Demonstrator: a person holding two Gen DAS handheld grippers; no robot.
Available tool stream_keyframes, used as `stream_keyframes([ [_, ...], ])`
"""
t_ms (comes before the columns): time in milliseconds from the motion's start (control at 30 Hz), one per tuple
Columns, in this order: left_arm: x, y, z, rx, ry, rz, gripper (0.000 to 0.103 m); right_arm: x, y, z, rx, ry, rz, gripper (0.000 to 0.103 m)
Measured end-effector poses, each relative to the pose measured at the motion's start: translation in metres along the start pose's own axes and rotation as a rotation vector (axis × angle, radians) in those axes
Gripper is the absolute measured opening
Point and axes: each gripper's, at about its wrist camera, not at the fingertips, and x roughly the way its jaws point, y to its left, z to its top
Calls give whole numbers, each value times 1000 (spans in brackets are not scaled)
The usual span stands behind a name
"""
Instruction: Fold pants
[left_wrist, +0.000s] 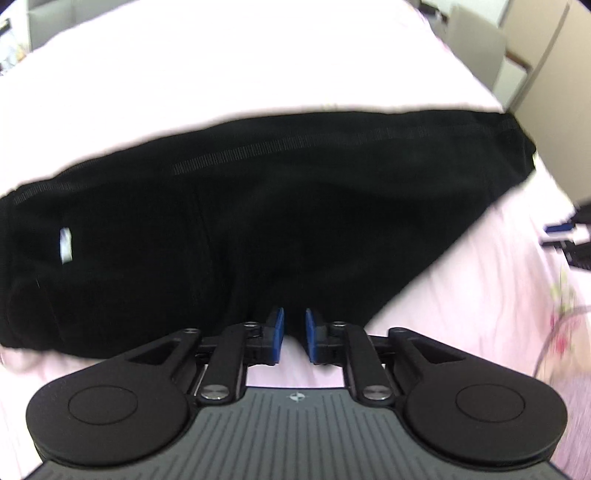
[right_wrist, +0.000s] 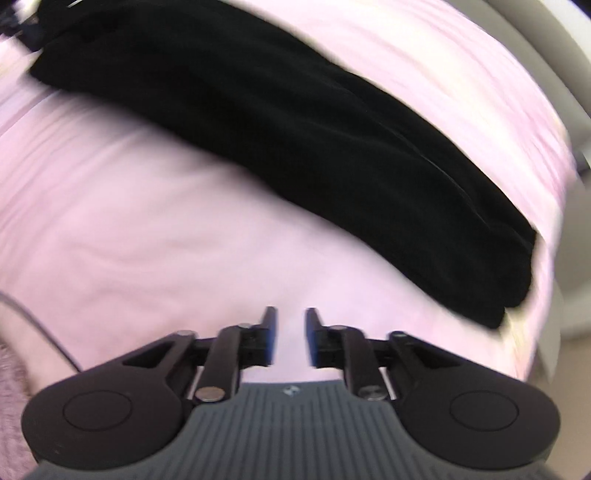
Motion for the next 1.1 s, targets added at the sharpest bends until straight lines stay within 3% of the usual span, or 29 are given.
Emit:
stream_keyframes([
  [100,3,-3,26,1,-26,43,27,-3,-52,-16,189,-7,-54,25],
  [233,14,9,48,-32,-36,97,28,-10,-136,-41,482,-55,-85,29],
  [333,22,26,59,-65,-25,130,28,1,-176,-49,675,-91,-93,30],
  [467,40,32,70,-93,5,183,28,35,-207,-51,862,-103,-97,30],
  [567,48,42,71,-95,32,208,28,60,-228,-60,1005,-129,-53,48],
  [800,64,61,70,-177,62,217,30,119,-251,-76,1288,-202,75,50],
  [833,64,61,67,-178,66,220,30,122,-250,-77,1318,-225,92,44],
  [867,65,61,66,-176,69,225,30,123,-247,-74,1318,-226,89,31],
  [900,66,61,66,-175,73,229,30,119,-242,-66,1257,-216,40,27],
  [1000,66,60,65,-167,78,233,30,101,-232,-50,1098,-170,-100,21],
  [1100,74,60,73,-173,90,269,32,106,-236,-57,1062,-105,-115,21],
])
